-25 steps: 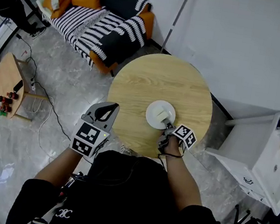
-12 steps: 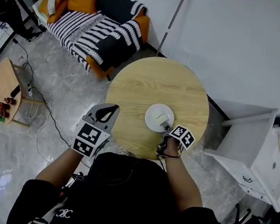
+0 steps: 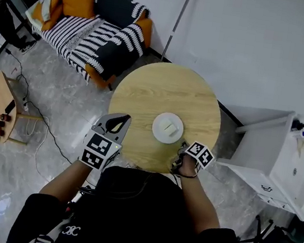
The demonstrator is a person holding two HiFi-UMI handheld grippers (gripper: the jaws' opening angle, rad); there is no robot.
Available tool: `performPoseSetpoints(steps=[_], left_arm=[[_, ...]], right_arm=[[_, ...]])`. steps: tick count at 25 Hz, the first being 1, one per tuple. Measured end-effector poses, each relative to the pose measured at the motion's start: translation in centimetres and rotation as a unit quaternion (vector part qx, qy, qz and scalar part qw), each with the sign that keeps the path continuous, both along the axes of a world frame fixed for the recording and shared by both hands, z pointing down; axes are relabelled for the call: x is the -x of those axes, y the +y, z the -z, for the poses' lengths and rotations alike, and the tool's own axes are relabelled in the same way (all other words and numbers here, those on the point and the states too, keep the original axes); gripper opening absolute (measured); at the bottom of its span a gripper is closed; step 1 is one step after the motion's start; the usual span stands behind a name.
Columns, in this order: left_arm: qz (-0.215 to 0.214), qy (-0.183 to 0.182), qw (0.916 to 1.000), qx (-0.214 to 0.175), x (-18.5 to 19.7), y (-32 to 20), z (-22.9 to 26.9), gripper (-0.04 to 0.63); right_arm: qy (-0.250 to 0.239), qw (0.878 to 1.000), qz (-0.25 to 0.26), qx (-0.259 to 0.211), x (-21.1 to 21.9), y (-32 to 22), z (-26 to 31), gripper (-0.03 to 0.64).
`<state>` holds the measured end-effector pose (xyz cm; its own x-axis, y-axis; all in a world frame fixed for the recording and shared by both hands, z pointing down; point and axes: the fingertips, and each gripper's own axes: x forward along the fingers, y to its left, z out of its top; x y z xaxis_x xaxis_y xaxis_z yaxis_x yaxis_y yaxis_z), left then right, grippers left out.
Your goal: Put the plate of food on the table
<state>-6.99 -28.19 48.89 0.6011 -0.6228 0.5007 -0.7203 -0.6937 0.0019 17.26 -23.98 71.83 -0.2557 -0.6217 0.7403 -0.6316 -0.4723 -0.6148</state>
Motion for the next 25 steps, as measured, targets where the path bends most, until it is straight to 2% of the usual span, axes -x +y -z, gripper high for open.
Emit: performPoseSetpoints(steps=[2,4,5,7,11,14,17,21,25], left_arm=[[-0.008,0.001,1.0000,-0.001,-0.5,-0.1,0.0,0.005],[-0.016,0.002,0.9999,-0.001,-1.2,-0.4,0.1,0.005],[-0.020,0.003,0.9998,-0.002,-1.5,-0.4,0.1,0.005],[-0.028,0.005,0.9996,-0.003,-1.9,-0.4,0.2,0.005],[-0.044,0.008,0.9990,-0.007,-2.8,-0.5,0.3,0.005],[-0.055,0.012,0.9984,-0.009,-3.7,-0.6,0.5,0.005],[-0.064,0.019,0.9976,-0.016,-4.5,-0.6,1.1,0.005],[-0.079,0.026,0.9962,-0.026,-5.7,-0.7,2.1,0.005],[-0.087,0.031,0.9953,-0.029,-6.3,-0.8,2.3,0.005]], right_arm=[[0.010,0.999,0.020,-0.049,0.1,-0.7,2.0,0.008],[0.056,0.991,0.054,-0.110,0.1,-1.6,4.8,0.008],[0.090,0.983,0.077,-0.143,0.1,-2.0,6.5,0.008],[0.161,0.958,0.119,-0.206,0.6,-2.5,10.0,0.008],[0.276,0.899,0.169,-0.297,1.6,-3.0,16.0,0.008],[0.334,0.861,0.178,-0.339,2.0,-3.0,19.5,0.008],[0.371,0.832,0.180,-0.371,2.5,-2.5,22.5,0.008],[0.396,0.807,0.172,-0.404,2.8,-1.9,26.1,0.008],[0.401,0.800,0.158,-0.417,2.6,-1.6,28.3,0.008]])
